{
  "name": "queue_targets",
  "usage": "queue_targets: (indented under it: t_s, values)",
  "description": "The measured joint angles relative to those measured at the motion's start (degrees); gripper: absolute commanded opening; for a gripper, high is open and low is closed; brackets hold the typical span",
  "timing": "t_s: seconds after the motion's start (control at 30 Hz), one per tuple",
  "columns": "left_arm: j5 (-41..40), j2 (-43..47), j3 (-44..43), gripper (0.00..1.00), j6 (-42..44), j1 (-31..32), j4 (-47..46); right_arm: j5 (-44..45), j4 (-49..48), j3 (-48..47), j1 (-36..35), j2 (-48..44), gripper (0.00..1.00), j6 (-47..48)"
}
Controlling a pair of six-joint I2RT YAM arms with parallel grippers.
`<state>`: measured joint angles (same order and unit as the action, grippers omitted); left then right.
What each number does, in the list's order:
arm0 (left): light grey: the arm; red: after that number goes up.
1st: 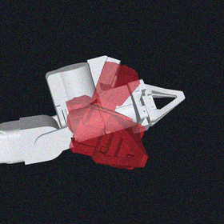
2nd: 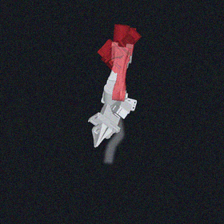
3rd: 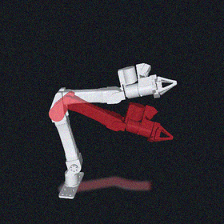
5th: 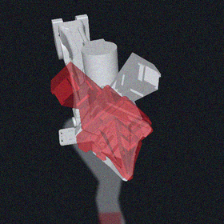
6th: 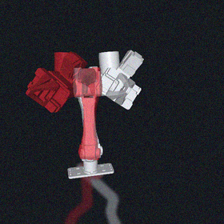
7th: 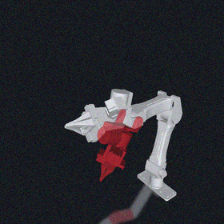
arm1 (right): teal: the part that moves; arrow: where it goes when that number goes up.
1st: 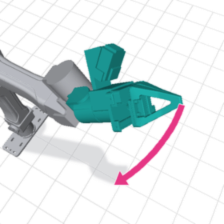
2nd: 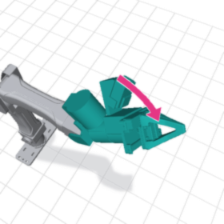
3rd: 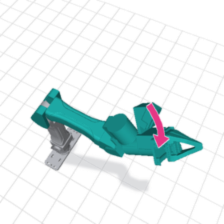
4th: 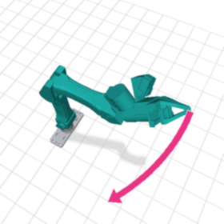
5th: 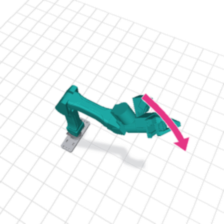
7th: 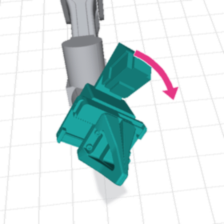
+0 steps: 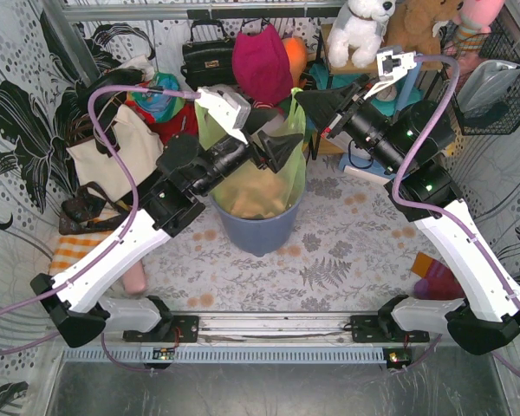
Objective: Tie the trash bag
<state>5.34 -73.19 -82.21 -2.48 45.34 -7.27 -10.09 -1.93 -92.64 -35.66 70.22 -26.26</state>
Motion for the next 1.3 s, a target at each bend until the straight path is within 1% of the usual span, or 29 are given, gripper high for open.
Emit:
queue_targets:
  t_s: [0.2, 0.3, 0.53, 0.6, 0.77, 0.8, 0.9, 1.0, 1.03, 1.13, 1.27, 1.3]
  values:
    - [1.14, 1.46, 0.66, 0.86, 3.15, -0.09, -3.23, -0.02, 0.33, -0.74, 0.00, 0.02, 0.00, 0.00]
    - [1.66, -0.02, -0.68, 0.87, 3.89, -0.61, -3.91, -0.07, 0.37, -1.01, 0.00, 0.00, 0.00, 0.00]
    - [6.71, -4.50, -2.19, 0.88, 3.48, -4.13, -6.58, -0.70, 0.63, -1.01, 0.00, 0.00, 0.00, 0.00]
    - [8.50, -5.44, -2.47, 0.87, 2.97, -5.11, -7.30, -1.09, 0.66, -1.01, 0.00, 0.00, 0.00, 0.00]
    - [12.83, -7.17, -4.59, 0.80, 1.42, -6.91, -8.79, -1.66, 0.90, -1.01, 0.00, 0.00, 0.00, 0.00]
    - [13.60, -7.34, -5.11, 0.77, 1.18, -7.15, -9.07, -1.75, 1.01, -1.01, 0.00, 0.00, 0.00, 0.00]
    - [15.47, -7.43, -6.03, 0.64, 0.76, -7.30, -10.03, -1.95, 1.11, -1.01, 0.00, 0.00, 0.00, 0.00]
    - [16.83, -7.43, -6.45, 0.56, 0.57, -7.30, -10.86, -2.12, 1.20, -1.01, 0.00, 0.00, 0.00, 0.00]
    - [17.18, -7.43, -6.47, 0.52, 0.52, -7.30, -10.93, -2.19, 1.27, -1.01, 0.00, 0.00, 0.00, -0.02]
    - [18.10, -7.50, -6.47, 0.35, 0.50, -7.30, -10.99, -2.36, 1.29, -1.01, 0.00, 0.00, 0.00, -0.02]
    - [18.88, -7.65, -6.49, 0.09, 0.48, -7.30, -10.80, -2.36, 1.51, -1.01, 0.00, 0.00, 0.00, 0.00]
    - [18.97, -7.65, -6.49, 0.05, 0.50, -7.30, -10.78, -2.34, 1.64, -1.01, 0.00, 0.00, 0.00, 0.00]
